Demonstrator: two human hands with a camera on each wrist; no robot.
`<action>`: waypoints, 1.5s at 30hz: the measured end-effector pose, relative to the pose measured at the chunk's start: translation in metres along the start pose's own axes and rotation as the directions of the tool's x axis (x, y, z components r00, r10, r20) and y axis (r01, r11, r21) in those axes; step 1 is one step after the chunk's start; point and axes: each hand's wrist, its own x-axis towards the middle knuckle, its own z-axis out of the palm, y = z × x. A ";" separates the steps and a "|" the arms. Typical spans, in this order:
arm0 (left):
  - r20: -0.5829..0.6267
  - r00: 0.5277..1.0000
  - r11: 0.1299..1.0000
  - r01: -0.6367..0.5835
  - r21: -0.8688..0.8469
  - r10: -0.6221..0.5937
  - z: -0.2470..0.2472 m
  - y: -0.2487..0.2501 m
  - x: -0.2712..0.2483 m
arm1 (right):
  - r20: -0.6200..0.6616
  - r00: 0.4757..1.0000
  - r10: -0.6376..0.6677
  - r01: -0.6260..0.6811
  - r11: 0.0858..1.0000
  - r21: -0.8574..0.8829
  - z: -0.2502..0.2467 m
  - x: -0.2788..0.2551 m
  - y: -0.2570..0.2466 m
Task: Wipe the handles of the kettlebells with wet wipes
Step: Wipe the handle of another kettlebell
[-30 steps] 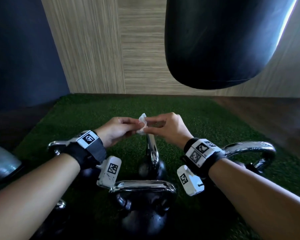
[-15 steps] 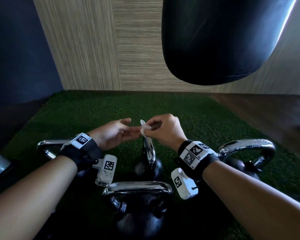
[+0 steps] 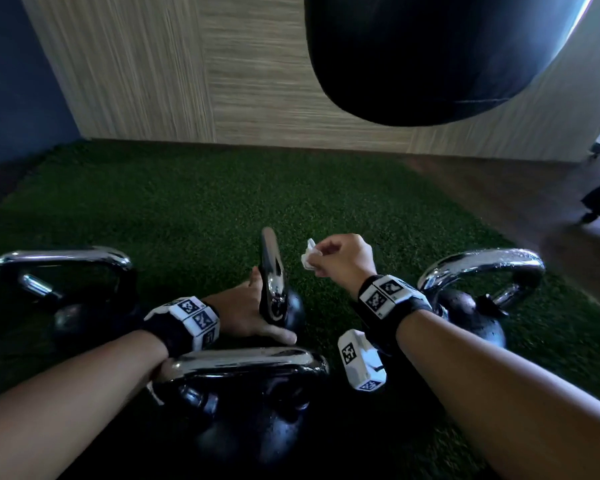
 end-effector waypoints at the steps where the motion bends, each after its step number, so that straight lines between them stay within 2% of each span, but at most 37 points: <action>1: 0.017 1.000 1.000 0.001 0.000 -0.001 0.003 0.002 0.002 | 0.011 1.000 0.008 -0.009 1.000 0.002 0.004 0.001 0.004; 2: 0.010 1.000 1.000 -0.009 -0.003 0.009 0.005 0.003 0.003 | 0.027 1.000 0.012 -0.012 1.000 0.003 0.008 0.002 0.008; 7: -0.198 0.980 0.999 0.008 0.038 0.000 0.009 0.008 0.006 | 0.070 0.997 0.019 -0.019 1.000 0.006 0.022 0.008 0.013; 9: -0.202 0.979 0.999 -0.035 -0.016 0.031 0.007 0.008 0.002 | 0.074 0.995 0.061 -0.063 0.998 0.032 0.027 0.011 0.012; 11: -0.222 0.974 0.986 -0.080 -0.148 0.046 0.004 0.001 -0.006 | 0.072 0.993 0.091 -0.096 0.993 0.063 0.033 0.014 0.014; 16: -0.139 0.988 0.894 -0.126 -0.429 0.072 0.007 -0.027 -0.002 | 0.092 0.992 0.087 -0.095 0.991 0.089 0.048 0.016 0.022; 23: -0.242 0.954 0.873 -0.268 -0.407 0.180 0.018 -0.029 0.007 | 0.088 0.985 0.151 -0.161 0.979 0.121 0.060 0.022 0.023; 25: -0.275 0.944 0.870 -0.285 -0.403 0.182 0.022 -0.028 0.007 | 0.026 0.993 0.118 -0.120 0.983 0.136 0.062 0.031 0.018; 27: -0.307 0.934 0.862 -0.302 -0.408 0.182 0.024 -0.027 0.006 | -0.059 0.998 0.034 -0.026 0.992 0.124 0.062 0.040 0.015; 29: -0.332 0.927 0.851 -0.310 -0.423 0.172 0.027 -0.027 0.007 | -0.083 0.996 -0.014 0.023 0.994 0.105 0.060 0.040 0.013; 33: -0.343 0.930 0.831 -0.292 -0.474 0.132 0.028 -0.027 0.006 | 0.088 0.996 0.027 -0.031 0.998 0.047 0.055 0.037 0.015; 35: -0.351 0.928 0.838 -0.286 -0.465 0.122 0.028 -0.027 0.005 | 0.119 0.992 0.028 -0.033 0.999 0.035 0.050 0.038 0.007; 38: -0.369 0.924 0.857 -0.271 -0.439 0.102 0.028 -0.027 0.005 | 0.019 0.989 -0.149 0.149 0.989 0.009 0.042 0.040 -0.009; 41: -0.334 0.940 0.862 -0.225 -0.454 0.069 0.028 -0.029 0.008 | 0.022 0.934 -0.356 0.356 0.932 -0.073 0.038 0.037 -0.015; 45: -0.307 0.950 0.860 -0.198 -0.470 0.051 0.025 -0.030 0.015 | 0.034 0.927 -0.374 0.375 0.916 -0.139 0.036 0.039 -0.020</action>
